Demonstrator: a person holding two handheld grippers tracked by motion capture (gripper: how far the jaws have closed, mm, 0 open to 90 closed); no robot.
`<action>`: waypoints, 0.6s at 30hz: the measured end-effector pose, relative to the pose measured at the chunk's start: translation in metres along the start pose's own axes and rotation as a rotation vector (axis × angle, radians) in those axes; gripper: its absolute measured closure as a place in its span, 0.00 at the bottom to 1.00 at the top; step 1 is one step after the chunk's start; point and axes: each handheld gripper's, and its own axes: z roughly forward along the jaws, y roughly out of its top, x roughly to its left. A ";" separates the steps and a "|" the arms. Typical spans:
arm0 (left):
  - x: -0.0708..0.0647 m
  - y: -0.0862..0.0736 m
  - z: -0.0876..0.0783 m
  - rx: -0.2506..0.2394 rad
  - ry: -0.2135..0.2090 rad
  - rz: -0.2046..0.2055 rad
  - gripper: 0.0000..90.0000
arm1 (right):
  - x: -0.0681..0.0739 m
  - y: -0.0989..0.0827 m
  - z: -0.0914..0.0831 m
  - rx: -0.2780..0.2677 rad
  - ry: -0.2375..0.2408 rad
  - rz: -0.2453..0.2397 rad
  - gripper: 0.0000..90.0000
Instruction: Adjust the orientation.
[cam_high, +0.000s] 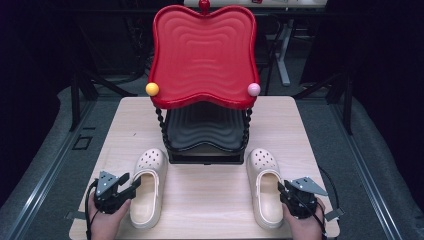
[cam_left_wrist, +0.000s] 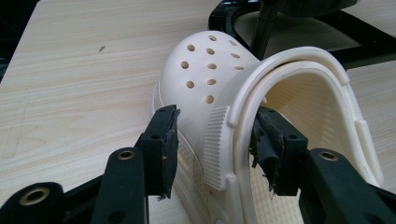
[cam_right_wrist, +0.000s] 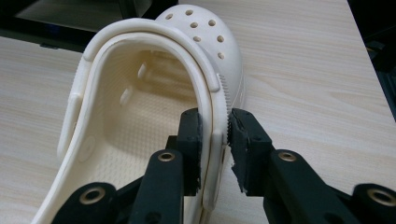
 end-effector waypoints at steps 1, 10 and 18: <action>0.000 0.000 0.000 0.000 0.000 0.003 0.58 | 0.000 0.000 0.000 0.000 0.001 -0.003 0.80; -0.003 0.004 -0.004 -0.015 0.004 0.017 0.58 | 0.003 0.022 -0.006 0.022 -0.010 -0.106 0.74; -0.006 0.006 -0.002 -0.006 0.012 0.041 0.59 | 0.001 0.023 0.002 -0.006 0.006 -0.080 0.73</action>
